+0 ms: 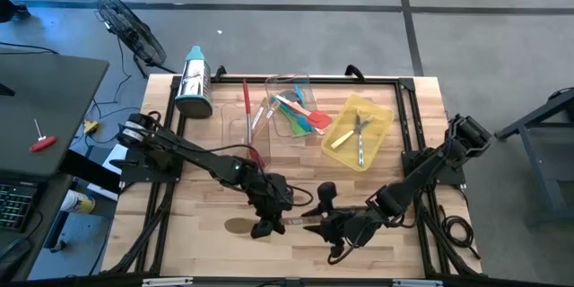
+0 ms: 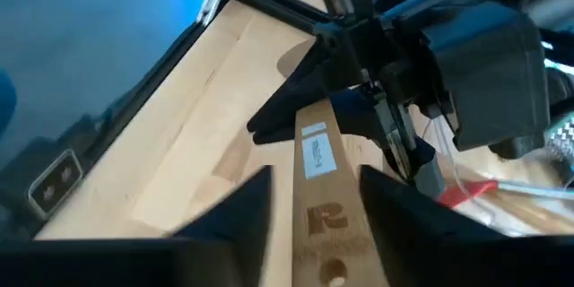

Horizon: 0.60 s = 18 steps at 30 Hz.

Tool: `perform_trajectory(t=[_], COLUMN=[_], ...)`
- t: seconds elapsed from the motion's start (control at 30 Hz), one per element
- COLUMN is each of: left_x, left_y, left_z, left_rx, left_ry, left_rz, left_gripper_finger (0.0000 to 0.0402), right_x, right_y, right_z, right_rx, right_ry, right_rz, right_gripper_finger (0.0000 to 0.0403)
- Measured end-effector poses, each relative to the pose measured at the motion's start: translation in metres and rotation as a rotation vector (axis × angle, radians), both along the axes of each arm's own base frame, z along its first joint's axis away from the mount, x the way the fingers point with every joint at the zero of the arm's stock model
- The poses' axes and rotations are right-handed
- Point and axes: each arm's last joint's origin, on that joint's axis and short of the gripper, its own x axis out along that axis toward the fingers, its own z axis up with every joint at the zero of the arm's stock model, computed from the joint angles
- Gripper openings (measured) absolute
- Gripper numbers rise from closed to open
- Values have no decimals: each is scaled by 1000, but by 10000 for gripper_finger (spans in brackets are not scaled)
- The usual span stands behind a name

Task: Pick & Place Kitchen Items
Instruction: Put the wooden spoon into the top left transparent bin

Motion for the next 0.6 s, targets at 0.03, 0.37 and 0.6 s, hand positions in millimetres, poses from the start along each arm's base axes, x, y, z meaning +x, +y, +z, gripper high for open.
perform_trajectory(t=[0.03, 0.37, 0.6], left_x=[0, 0, -5], left_y=[0, 1, 7], left_z=[0, 0, 19], left_rx=[0, 6, 95], left_ry=[0, 6, -44], left_rz=[1, 21, 121], left_gripper_finger=[13, 13, 13], right_x=[0, -10, -42], right_y=[0, 13, 44], right_z=[0, 8, 19], right_rx=[25, -65, -177], right_ry=[-6, -133, -293], right_rz=[-17, -138, -302], right_gripper_finger=[177, 343, 339])
